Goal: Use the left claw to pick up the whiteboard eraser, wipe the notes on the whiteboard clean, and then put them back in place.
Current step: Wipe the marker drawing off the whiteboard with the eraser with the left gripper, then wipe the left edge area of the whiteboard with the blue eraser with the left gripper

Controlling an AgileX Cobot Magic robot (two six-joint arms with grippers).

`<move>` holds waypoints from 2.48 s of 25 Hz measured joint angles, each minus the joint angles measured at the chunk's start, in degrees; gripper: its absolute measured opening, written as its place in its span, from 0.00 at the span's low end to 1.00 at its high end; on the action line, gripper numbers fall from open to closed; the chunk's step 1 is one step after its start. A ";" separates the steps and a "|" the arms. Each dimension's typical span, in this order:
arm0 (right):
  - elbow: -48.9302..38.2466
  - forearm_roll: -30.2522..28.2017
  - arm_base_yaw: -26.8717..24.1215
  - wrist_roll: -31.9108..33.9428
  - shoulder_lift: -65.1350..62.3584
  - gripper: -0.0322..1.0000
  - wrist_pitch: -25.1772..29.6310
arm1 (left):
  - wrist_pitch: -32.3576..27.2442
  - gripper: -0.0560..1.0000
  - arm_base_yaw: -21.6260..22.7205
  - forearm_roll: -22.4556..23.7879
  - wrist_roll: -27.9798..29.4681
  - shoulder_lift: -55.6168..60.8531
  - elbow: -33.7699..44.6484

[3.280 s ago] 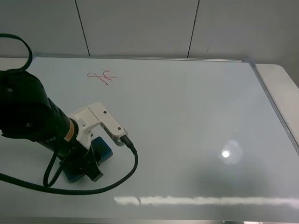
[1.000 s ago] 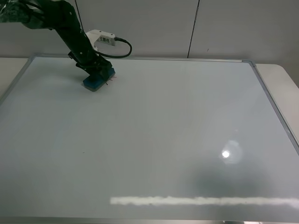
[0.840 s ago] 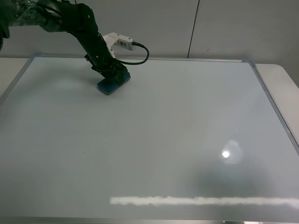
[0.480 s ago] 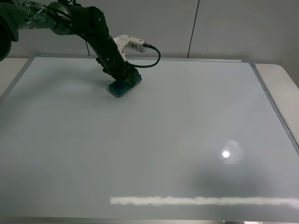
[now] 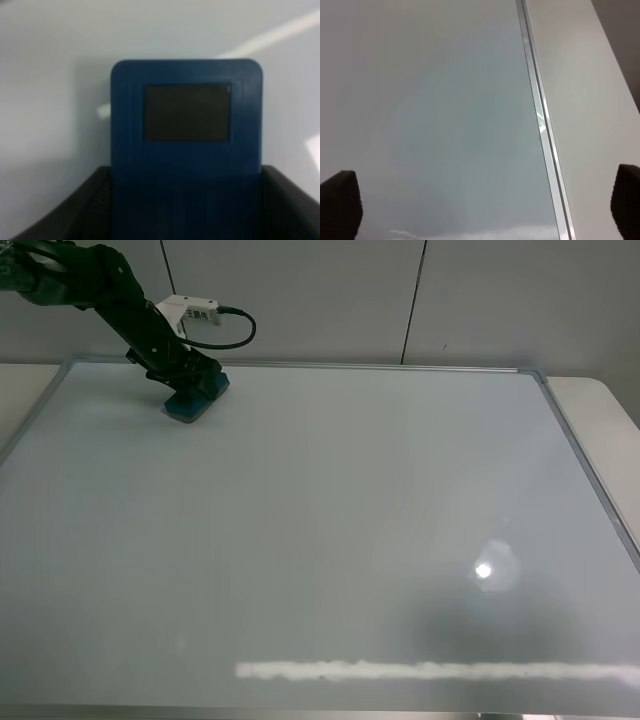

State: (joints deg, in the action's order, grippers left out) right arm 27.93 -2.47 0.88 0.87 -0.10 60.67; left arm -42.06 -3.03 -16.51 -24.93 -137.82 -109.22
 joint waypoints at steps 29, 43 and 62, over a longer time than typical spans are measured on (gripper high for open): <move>0.00 0.00 0.00 0.00 0.00 0.99 0.00 | -9.63 0.58 4.17 12.64 15.06 21.41 17.85; 0.00 0.00 0.00 0.00 0.00 0.99 0.00 | 13.90 0.58 6.55 14.11 18.76 37.28 57.12; 0.00 0.00 0.00 0.00 0.00 0.99 0.00 | 24.76 0.58 0.26 11.59 22.24 37.37 63.36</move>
State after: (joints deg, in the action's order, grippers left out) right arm 27.93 -2.47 0.88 0.87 -0.10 60.67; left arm -17.29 -2.77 -4.92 -2.69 -100.45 -45.85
